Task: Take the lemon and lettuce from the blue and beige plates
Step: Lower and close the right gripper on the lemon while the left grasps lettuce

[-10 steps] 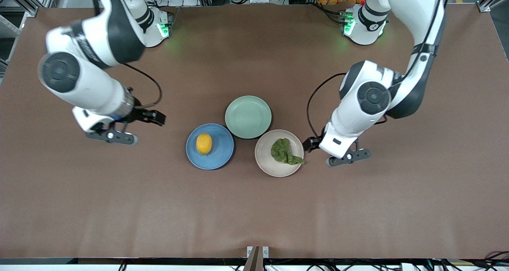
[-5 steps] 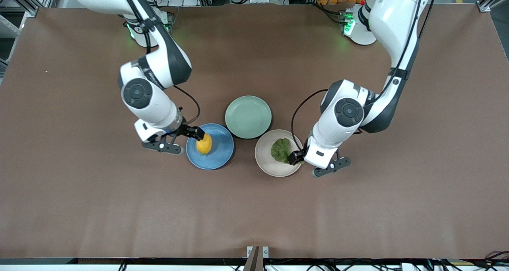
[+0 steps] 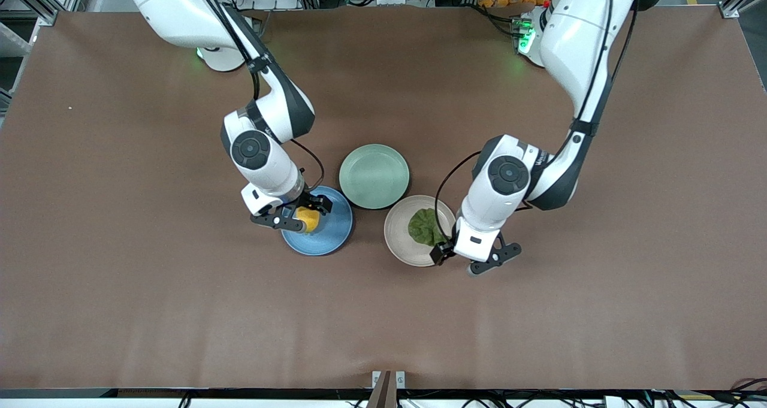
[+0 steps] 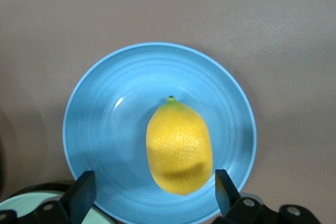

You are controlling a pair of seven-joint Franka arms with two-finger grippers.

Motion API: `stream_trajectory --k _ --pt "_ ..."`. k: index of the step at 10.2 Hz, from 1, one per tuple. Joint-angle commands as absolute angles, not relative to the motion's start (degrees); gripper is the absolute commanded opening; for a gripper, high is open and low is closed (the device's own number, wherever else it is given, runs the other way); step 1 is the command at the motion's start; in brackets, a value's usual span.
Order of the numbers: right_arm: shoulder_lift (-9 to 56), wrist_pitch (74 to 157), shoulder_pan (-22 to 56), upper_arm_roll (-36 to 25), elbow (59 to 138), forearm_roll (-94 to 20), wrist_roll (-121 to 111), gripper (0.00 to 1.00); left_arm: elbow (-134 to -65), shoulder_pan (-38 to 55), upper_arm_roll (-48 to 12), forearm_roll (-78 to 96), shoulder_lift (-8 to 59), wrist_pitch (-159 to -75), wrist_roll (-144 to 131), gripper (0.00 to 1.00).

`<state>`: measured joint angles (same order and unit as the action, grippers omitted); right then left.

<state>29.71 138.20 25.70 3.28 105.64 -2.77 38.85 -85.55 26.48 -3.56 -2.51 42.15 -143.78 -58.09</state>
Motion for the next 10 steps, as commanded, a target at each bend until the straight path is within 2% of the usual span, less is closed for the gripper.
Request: stream_trajectory --k 1,4,7,10 --pt "30.76 139.39 25.93 3.25 105.47 -2.2 39.73 1.0 -84.55 29.43 -2.46 -4.65 44.21 -145.55 -64.49 1.0" --pt "31.37 139.48 25.32 3.16 105.47 -0.45 39.38 1.0 -85.08 31.11 -2.55 -5.36 45.88 -145.11 -68.02 1.0" --pt "32.69 140.97 25.05 3.16 105.38 0.09 39.38 1.0 -85.08 32.17 -2.55 -5.36 46.32 -139.94 -68.73 1.0" --pt "34.45 143.17 24.79 3.16 105.38 0.18 39.46 1.0 -84.73 32.52 -2.55 -5.36 48.16 -139.83 -68.64 1.0"
